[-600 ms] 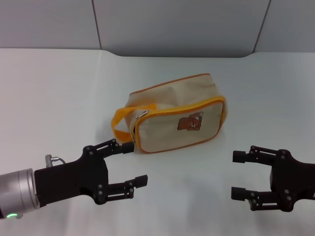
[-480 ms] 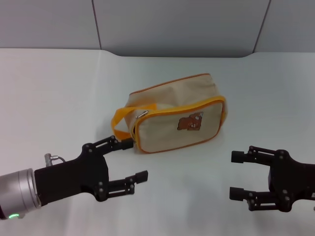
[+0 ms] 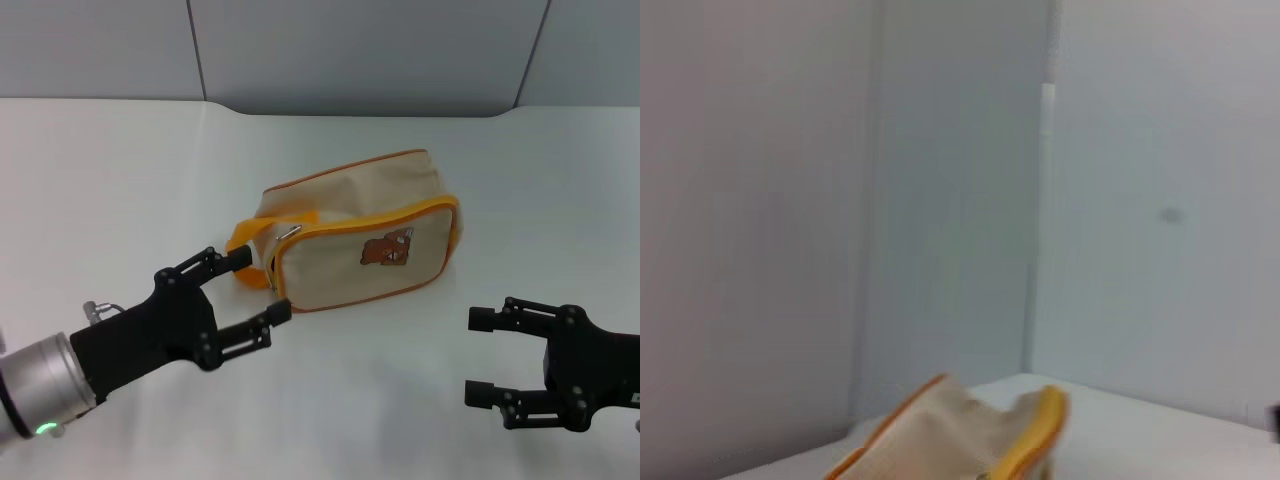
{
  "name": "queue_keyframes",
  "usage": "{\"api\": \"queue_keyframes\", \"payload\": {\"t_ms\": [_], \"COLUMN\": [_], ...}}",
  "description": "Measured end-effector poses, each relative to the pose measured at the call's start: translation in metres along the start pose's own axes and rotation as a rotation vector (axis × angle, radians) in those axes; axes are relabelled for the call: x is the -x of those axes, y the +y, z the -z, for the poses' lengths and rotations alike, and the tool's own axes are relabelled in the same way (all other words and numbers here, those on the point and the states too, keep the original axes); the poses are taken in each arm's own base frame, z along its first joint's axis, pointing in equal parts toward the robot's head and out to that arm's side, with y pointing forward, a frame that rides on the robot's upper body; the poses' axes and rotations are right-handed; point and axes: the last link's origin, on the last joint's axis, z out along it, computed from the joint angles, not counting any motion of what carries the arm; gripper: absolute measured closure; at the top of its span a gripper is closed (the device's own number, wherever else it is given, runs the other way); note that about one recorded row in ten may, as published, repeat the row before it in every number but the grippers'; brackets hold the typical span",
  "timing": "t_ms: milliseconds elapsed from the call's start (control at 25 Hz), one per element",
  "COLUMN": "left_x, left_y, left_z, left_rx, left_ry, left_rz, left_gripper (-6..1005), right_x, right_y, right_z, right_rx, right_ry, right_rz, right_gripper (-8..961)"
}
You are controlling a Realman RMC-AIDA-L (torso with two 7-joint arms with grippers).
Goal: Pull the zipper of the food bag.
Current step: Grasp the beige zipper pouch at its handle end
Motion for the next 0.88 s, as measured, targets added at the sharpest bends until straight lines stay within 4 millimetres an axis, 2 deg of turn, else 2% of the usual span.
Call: {"api": "queue_keyframes", "payload": {"t_ms": [280,440,880], "left_x": [0.022,0.026,0.031], "left_y": [0.007,0.014,0.007], "left_z": [-0.021,-0.032,-0.059], "left_rx": [-0.194,-0.245,-0.314], "left_ry": [0.016,0.023,-0.053], "left_rz": [0.023,0.004,0.034], "left_gripper": [197,202,215], "right_x": [-0.001,-0.001,-0.004], "right_y": [0.001,0.001,0.0], "right_z": [0.0,0.0,-0.003], "right_rx": [-0.002,-0.001,-0.017], "right_ry": [-0.001,-0.001,0.004], "right_rz": [-0.003,-0.004,-0.008], "right_gripper": [118,118,119]}}
